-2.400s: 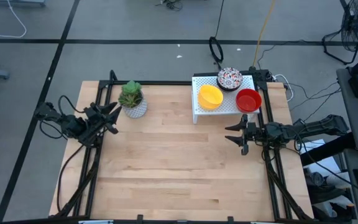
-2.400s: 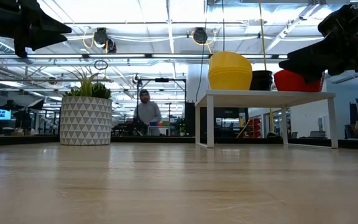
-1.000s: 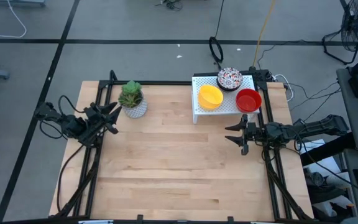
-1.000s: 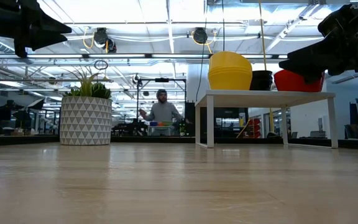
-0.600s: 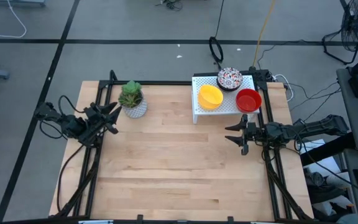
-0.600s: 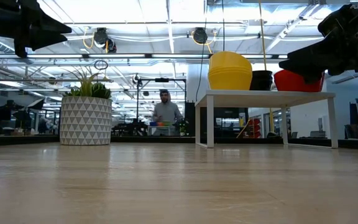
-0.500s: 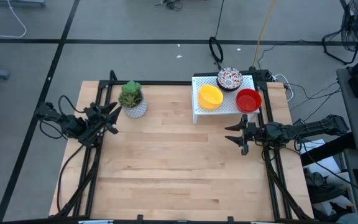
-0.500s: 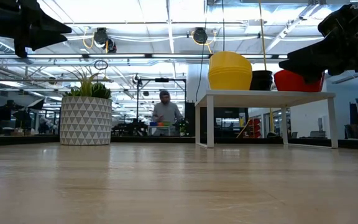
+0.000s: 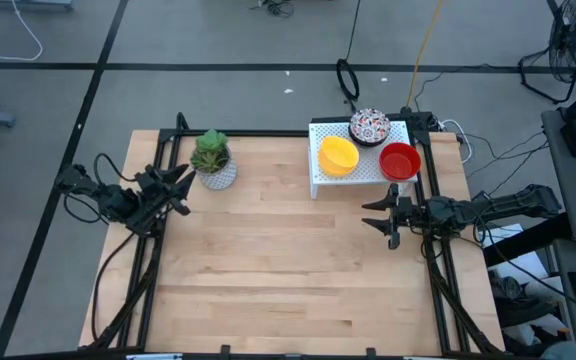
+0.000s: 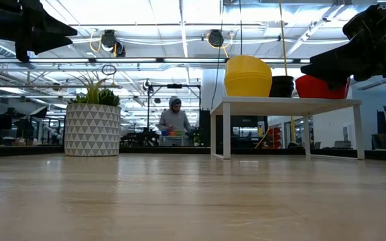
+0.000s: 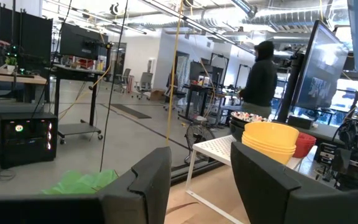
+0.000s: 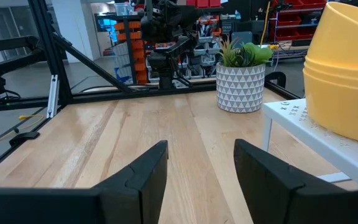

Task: Pick & Place Mini bowls
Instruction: Return to Home Position

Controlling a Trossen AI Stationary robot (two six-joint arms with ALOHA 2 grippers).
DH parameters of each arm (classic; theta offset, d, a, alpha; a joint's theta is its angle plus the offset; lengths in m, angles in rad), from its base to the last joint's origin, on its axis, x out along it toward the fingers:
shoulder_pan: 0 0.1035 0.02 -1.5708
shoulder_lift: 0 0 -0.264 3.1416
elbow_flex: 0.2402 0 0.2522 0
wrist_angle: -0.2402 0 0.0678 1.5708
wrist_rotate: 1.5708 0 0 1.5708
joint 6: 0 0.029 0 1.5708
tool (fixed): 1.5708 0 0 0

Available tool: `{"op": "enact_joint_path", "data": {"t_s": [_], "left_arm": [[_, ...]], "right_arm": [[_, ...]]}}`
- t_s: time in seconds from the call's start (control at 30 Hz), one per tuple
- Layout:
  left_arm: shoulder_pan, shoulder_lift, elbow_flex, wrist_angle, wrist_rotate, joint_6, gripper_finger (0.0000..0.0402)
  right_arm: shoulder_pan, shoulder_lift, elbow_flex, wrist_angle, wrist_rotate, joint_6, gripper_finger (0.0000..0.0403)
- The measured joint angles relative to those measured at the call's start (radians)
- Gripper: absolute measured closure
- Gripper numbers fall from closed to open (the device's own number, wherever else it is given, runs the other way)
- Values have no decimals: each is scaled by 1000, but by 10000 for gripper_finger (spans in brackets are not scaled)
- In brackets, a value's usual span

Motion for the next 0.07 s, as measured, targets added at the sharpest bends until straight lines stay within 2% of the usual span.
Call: {"op": "enact_joint_path", "data": {"t_s": [0.07], "left_arm": [[0, 0, 0, 0, 0, 0, 231]], "right_arm": [[0, 0, 0, 0, 0, 0, 231]]}}
